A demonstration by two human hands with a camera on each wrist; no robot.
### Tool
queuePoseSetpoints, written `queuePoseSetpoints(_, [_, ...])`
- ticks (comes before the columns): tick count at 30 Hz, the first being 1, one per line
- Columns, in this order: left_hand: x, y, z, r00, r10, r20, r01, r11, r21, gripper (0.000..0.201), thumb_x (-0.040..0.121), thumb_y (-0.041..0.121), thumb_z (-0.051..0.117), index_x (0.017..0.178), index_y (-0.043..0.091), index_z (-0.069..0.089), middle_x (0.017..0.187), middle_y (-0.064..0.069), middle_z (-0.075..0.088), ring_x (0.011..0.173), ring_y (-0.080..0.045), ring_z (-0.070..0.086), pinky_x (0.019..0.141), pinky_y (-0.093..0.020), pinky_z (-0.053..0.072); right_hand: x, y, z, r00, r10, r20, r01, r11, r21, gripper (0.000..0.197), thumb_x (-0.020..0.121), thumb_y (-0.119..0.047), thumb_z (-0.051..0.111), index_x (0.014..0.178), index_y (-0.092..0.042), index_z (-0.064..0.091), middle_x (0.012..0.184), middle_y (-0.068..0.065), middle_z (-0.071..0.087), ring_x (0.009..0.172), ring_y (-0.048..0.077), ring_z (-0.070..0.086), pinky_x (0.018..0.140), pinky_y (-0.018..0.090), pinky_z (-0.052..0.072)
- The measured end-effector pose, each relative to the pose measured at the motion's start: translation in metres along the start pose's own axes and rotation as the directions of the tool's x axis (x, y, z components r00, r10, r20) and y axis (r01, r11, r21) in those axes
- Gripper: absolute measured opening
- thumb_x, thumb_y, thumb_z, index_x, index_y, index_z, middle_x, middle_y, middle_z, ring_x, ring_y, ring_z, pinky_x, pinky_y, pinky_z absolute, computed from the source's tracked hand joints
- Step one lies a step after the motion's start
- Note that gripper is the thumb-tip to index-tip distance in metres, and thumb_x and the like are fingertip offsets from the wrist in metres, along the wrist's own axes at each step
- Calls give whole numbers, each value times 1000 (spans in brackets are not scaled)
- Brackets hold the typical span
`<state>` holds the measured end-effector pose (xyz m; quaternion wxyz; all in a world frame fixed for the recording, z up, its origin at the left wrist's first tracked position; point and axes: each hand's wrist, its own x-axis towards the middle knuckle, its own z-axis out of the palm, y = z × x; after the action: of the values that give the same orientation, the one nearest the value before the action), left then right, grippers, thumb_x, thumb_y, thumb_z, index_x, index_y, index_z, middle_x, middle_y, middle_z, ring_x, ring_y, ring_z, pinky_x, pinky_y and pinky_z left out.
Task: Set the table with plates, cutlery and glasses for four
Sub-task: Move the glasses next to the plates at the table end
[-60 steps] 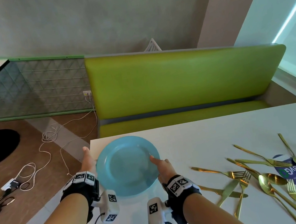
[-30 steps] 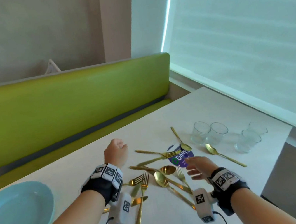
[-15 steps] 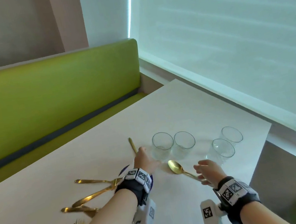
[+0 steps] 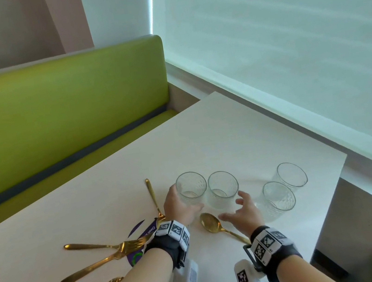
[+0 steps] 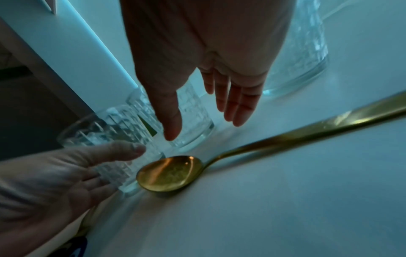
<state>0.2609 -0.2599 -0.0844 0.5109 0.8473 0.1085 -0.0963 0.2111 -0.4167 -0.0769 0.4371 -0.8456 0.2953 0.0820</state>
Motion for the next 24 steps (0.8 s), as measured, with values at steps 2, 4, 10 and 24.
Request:
queuePoseSetpoints(2, [1,-3,-4,1000,-2,-6,2,1000,-12,82,60,26,85,131,14,46,134,-2,55,124,-19,52,100,-23,40,7,-2,6,1000,-23,-9,23,1000,16,95,64,-23,85,142,-18,30,135,5,49,117,22,51,96,31,44])
queuePoseSetpoints(4, [1,-5,-11,1000,4,-13,-4,1000,-20,79,60,29,85,128,15,48,133,0,56,123,-17,54,97,-20,40,14,-5,10,998,-46,-33,47,998,30,99,60,-27,87,141,-17,31,134,7,50,122,23,49,100,33,42])
queuePoseSetpoints(10, [-8,-7,-38,998,23,-56,-26,998,-53,84,62,33,84,134,16,44,136,2,55,124,-16,53,97,-18,38,23,-11,20,988,-98,-119,102,994,28,88,61,-28,86,135,-19,40,128,3,56,121,25,49,101,35,40])
queuePoseSetpoints(24, [-123,-65,-170,997,27,-79,-37,990,-137,80,60,29,85,130,20,47,132,2,56,120,-17,54,87,-19,41,-124,-47,55,954,-284,-98,286,958,16,73,64,-25,85,126,-17,47,112,1,60,109,22,55,92,29,42])
